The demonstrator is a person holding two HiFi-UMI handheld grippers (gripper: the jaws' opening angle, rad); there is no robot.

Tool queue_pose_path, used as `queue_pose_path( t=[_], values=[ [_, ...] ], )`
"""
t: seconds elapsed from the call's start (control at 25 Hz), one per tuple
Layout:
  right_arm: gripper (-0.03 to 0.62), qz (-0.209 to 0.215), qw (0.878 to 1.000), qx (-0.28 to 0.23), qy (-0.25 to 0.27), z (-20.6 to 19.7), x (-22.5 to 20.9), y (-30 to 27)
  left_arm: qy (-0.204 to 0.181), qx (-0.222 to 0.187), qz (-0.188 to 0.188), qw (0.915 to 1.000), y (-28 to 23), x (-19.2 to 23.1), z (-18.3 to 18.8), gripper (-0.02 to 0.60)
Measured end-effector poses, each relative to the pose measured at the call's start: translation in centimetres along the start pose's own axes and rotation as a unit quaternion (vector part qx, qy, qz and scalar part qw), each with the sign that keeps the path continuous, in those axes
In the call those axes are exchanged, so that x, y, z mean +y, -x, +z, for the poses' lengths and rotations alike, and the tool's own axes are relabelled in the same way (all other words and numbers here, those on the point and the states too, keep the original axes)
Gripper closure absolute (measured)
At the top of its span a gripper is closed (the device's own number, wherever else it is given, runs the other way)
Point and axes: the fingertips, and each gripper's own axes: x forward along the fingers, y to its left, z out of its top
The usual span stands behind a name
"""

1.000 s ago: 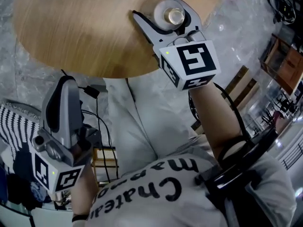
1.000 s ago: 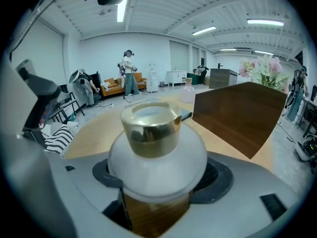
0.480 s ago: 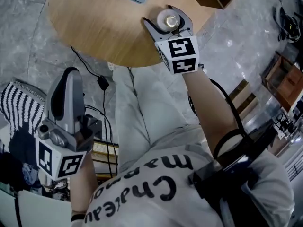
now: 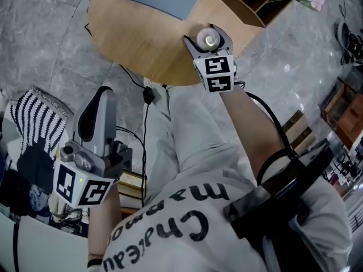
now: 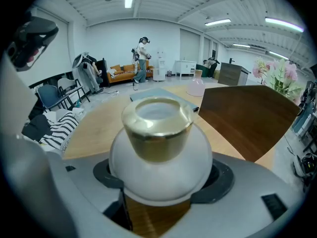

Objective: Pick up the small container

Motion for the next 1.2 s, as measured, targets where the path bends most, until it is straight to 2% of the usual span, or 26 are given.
queue_pose_path(
  t=[0.16, 0.32, 0.64, 0.84, 1.2],
  values=[
    [0.258, 0.000, 1.000, 0.015, -0.002, -0.2, 0.1, -0.3, -0.005, -0.007, 0.005, 1.0000, 0.2, 0.0, 1.5, 0.568],
    [0.258, 0.016, 0.999, 0.037, 0.003, 0.1, 0.4, -0.5, 0.001, -0.009, 0.014, 0.9999, 0.7, -0.2, 2.5, 0.568],
    [0.258, 0.022, 0.998, 0.049, 0.015, 0.1, -0.1, -0.4, -0.035, -0.007, 0.022, 0.9991, 1.0, -1.9, 4.6, 0.568],
    [0.258, 0.021, 0.998, 0.061, 0.012, 0.4, 0.1, -0.8, -0.038, -0.013, 0.031, 0.9987, 1.6, -2.1, 5.2, 0.568],
    [0.258, 0.041, 0.991, 0.127, -0.006, -1.3, 0.8, 0.6, -0.054, -0.028, 0.030, 0.9977, 2.4, -3.6, 7.5, 0.568]
  ],
)
